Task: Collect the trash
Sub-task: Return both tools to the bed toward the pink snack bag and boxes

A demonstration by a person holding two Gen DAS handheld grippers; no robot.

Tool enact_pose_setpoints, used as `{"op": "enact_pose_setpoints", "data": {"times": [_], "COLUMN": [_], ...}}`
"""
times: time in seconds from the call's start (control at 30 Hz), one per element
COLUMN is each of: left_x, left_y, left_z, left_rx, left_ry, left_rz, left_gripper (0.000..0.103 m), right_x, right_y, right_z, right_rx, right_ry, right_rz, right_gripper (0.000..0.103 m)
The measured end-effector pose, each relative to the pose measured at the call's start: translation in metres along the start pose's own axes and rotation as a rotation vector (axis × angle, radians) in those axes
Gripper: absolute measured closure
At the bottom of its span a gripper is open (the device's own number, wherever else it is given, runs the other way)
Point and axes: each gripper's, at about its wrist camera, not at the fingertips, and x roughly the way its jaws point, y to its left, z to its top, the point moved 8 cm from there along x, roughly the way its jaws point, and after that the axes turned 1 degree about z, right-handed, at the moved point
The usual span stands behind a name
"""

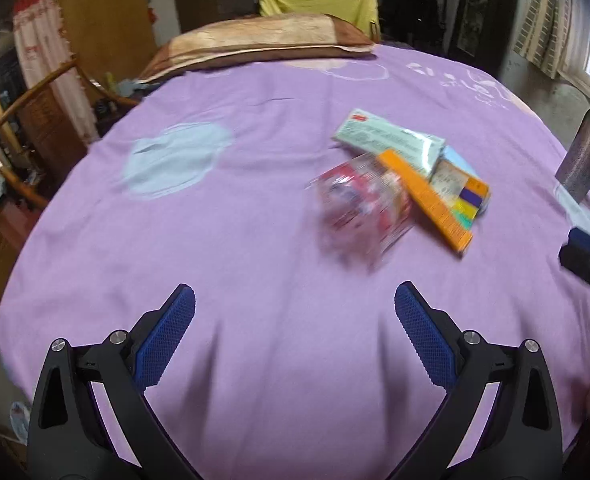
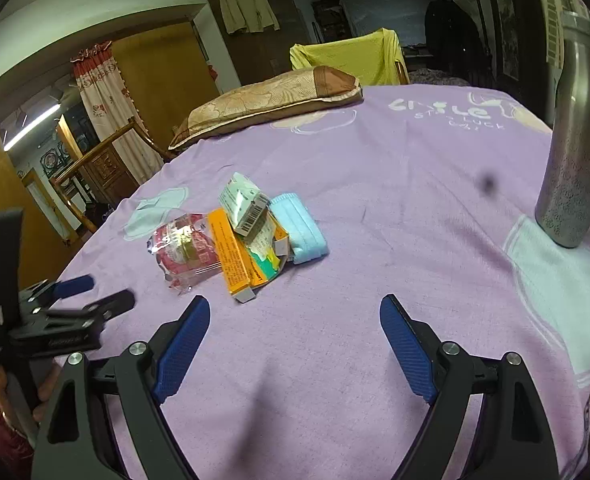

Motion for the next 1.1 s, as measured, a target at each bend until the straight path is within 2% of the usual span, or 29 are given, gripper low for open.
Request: {"op": "enact_pose_setpoints", "data": {"times": [0.2, 0.3, 0.4, 0.5, 0.6, 0.67, 0.8, 0.97, 1.1], "left_x": [0.039, 0.055, 0.059, 0.044, 0.023, 0.012, 0.004, 0.027, 0.044], "left_y": [-0.026, -0.023, -0.003, 0.035, 0.075, 0.090, 0.087, 0.066, 0.070], "left_z": [0.044, 0.050, 0.046, 0.032, 0.014, 0.006, 0.003, 0.015, 0.032], "left_rx": [-0.014, -0.037, -0.069, -0.119, -0.157, -0.178, -0.173, -0.151, -0.163], "left_ry": [0.014, 0.039, 0.061, 0.068, 0.064, 0.059, 0.037, 0.040, 0.031], "left_rz": [-0.020, -0.003, 0.020, 0.054, 0.125, 0.139, 0.106, 0.083, 0.107], "left_gripper": [0.007, 0.007, 0.007, 0.007, 0.007, 0.007, 0.007, 0.007, 0.007], "right_x": [0.007, 0.008, 0.006, 0.004, 0.002, 0.001, 0.000, 0.008, 0.012], "right_y": [0.000, 0.001, 0.000, -0.003, 0.001, 0.004, 0.006, 0.003, 0.008], "right_z": [-0.005, -0.007, -0.007, -0.007, -0.008, -0.008, -0.009, -0.014, -0.017], "right_rx": [0.024, 0.017, 0.030, 0.052, 0.053, 0.042, 0.023, 0.020, -0.009], "right_ry": [0.031, 0.038, 0.036, 0.036, 0.032, 0.027, 0.022, 0.055, 0.073], "right_rz": [0.041, 0.042, 0.044, 0.065, 0.092, 0.096, 0.074, 0.048, 0.037], "right_gripper": [0.017, 0.016, 0.015, 0.015, 0.015, 0.015, 0.014, 0.014, 0.014]}}
